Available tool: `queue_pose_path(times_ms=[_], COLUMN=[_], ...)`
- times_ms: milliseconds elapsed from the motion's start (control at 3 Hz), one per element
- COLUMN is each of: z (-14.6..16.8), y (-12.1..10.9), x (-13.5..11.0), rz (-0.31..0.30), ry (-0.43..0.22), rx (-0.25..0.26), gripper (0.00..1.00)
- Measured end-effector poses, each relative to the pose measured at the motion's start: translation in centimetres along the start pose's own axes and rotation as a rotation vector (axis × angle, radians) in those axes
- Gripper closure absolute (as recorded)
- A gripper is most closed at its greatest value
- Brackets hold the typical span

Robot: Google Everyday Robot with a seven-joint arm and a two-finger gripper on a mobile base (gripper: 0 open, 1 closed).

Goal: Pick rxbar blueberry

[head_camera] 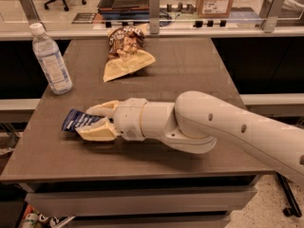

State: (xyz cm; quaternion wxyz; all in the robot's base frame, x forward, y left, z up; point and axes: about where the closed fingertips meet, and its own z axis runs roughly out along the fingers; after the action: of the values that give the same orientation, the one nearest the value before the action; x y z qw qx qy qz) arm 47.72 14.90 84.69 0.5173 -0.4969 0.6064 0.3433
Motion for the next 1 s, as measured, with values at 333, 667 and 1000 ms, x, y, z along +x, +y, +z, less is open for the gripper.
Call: queue_pose_path(times_ms=[333, 667, 1000], z=[-1.0, -2.3, -4.3], y=[-0.9, -2.1, -3.3], x=[-1.4, -3.2, -5.8], rz=[-0.013, -0.046, -0.102], ry=[-0.026, -0.082, -0.154], rx=[-0.026, -0.054, -0.061], gripper=[1.0, 1.0, 1.0])
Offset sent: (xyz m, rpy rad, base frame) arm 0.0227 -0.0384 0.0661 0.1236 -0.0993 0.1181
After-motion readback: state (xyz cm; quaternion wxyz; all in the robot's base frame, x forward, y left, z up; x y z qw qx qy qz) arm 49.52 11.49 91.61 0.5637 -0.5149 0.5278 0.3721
